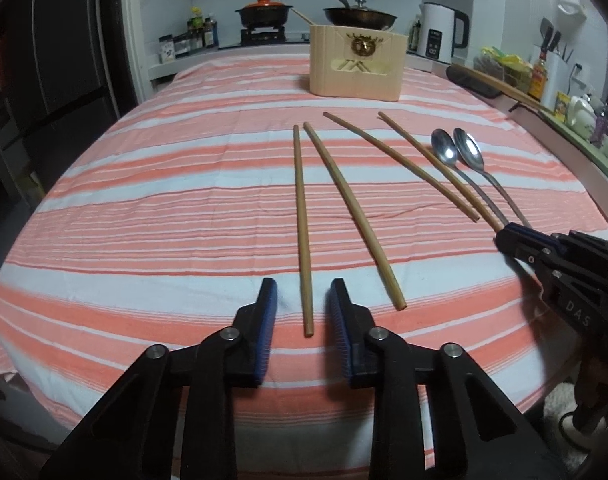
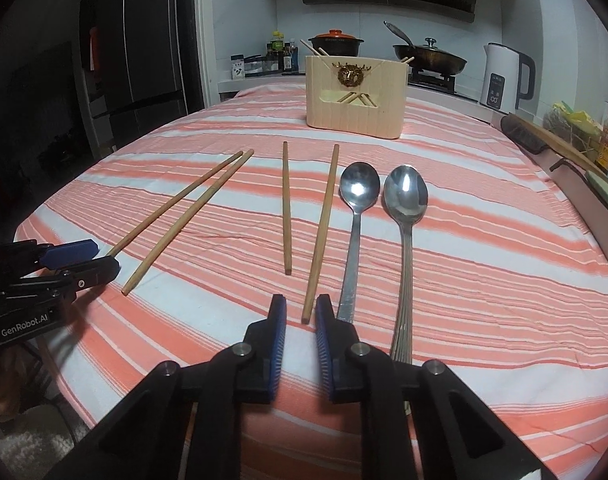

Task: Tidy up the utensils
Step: 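Close the left gripper on a chopstick while the right gripper grasps another chopstick, then lift the left chopstick toward the cream box while the right tool carries its chopstick there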

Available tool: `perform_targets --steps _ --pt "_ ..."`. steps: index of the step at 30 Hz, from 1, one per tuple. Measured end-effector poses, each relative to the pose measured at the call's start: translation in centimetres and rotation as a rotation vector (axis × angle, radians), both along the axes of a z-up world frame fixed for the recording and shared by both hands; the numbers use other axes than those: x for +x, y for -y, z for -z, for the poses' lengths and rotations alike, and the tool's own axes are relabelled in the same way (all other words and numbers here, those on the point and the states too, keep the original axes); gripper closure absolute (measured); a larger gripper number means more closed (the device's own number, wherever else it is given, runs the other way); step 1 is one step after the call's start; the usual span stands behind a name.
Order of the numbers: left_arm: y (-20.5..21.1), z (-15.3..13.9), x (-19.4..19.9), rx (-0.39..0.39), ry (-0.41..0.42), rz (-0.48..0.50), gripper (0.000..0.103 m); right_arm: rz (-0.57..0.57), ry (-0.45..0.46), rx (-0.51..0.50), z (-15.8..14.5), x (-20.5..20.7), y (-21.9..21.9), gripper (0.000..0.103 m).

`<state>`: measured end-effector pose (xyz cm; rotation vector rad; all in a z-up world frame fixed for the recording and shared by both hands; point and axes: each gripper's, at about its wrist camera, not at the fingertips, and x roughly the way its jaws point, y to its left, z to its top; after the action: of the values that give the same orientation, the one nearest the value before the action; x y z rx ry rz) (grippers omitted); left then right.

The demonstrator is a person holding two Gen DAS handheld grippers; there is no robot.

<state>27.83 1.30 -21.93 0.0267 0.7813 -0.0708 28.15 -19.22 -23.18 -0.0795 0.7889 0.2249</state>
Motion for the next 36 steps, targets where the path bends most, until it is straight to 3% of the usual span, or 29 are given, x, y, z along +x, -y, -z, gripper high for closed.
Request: perform_targets --steps 2,4,14,36 --pt "0.3 0.0 0.0 -0.007 0.007 0.012 0.099 0.003 0.002 0.007 0.0 0.1 0.2 0.097" --pt "0.5 -0.1 0.1 -0.008 0.014 0.012 0.1 0.002 0.004 0.012 0.0 0.0 0.3 0.097" --pt "-1.4 -2.3 -0.4 -0.095 0.069 -0.018 0.101 0.013 0.069 0.034 -2.5 -0.9 0.8 0.098" --pt "-5.0 -11.5 -1.2 -0.155 0.233 -0.026 0.1 -0.007 0.29 0.029 -11.9 -0.3 1.5 0.098"
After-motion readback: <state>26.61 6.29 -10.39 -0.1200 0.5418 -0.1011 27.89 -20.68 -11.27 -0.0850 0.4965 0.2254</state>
